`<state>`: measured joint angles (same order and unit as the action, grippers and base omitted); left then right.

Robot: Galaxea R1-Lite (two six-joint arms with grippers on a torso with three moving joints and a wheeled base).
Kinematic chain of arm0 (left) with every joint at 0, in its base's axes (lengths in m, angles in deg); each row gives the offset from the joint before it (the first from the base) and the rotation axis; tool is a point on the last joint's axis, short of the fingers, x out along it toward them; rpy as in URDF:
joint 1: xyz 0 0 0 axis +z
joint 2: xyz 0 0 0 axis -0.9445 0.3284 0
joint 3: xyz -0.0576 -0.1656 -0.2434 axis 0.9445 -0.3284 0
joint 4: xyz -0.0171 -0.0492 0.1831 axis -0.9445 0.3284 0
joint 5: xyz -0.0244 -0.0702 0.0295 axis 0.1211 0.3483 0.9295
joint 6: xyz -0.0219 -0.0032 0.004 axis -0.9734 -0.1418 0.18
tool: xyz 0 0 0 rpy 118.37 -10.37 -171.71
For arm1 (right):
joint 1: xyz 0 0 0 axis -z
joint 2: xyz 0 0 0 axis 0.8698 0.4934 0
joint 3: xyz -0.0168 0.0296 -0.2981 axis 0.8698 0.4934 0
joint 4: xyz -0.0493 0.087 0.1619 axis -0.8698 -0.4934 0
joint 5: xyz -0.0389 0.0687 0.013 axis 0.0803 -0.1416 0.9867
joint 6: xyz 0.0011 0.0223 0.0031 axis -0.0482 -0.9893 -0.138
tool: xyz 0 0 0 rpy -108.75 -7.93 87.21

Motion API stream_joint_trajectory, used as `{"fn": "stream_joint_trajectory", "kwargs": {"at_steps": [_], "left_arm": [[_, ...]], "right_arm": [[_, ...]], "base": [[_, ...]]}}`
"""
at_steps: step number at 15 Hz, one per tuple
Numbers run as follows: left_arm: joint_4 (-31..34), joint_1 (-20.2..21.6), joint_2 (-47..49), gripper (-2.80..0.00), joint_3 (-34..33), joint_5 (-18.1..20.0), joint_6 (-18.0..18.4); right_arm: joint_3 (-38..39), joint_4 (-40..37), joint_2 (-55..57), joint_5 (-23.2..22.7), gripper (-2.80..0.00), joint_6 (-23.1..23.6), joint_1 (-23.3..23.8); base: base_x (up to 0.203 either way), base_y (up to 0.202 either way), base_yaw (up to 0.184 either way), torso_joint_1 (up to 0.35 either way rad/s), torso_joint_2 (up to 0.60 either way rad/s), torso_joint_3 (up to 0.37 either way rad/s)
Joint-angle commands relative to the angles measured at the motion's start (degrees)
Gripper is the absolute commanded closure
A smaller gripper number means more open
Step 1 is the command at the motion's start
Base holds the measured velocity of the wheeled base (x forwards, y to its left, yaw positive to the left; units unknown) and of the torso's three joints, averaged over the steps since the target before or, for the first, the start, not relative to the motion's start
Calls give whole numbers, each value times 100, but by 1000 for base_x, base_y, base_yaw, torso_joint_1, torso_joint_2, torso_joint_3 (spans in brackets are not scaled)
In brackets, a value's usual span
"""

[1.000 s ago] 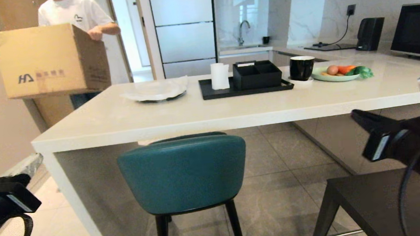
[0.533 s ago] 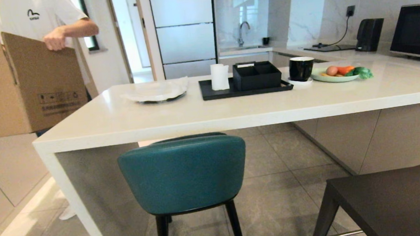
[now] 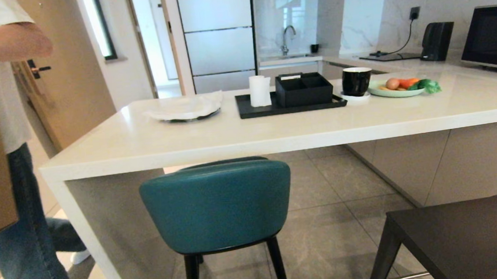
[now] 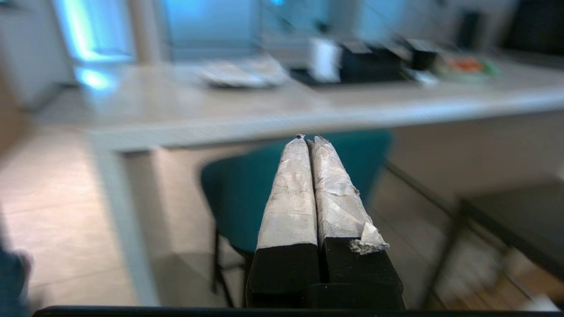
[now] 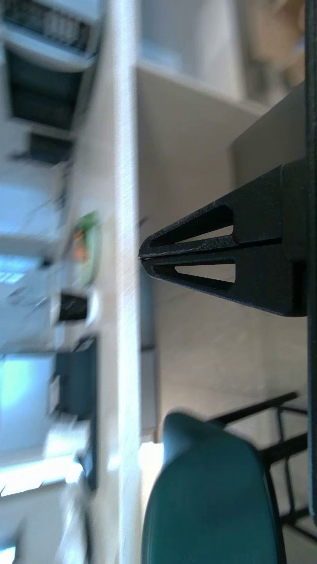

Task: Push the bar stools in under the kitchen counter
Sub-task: Push the gray chair back under the dining table

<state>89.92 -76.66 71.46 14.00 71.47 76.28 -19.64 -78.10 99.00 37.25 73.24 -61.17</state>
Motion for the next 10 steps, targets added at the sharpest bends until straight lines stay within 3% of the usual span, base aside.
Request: {"fn": "stream_joint_trajectory", "kwargs": {"at_steps": [1, 2, 4, 7, 10], "left_arm": [[132, -16, -89, 0, 349, -493, 9], [275, 110, -86, 0, 480, -746, 29], [493, 690, -193, 0, 514, -761, 35], [700, 631, -951, 0, 113, 177, 56], [1313, 592, -1643, 0, -451, 288, 199]], "right_arm": [[-43, -9, -391, -111, 0, -17, 28], [-96, -9, -325, -97, 0, -33, -7], [-261, -9, -171, -96, 0, -47, -74], [-89, -18, -494, -522, 0, -44, -60], [198, -438, -1176, -887, 0, -23, 23]], "base": [[0, 0, 0, 0, 0, 0], [0, 0, 0, 0, 0, 0], [0, 0, 0, 0, 0, 0], [0, 0, 0, 0, 0, 0], [0, 0, 0, 0, 0, 0]]}}
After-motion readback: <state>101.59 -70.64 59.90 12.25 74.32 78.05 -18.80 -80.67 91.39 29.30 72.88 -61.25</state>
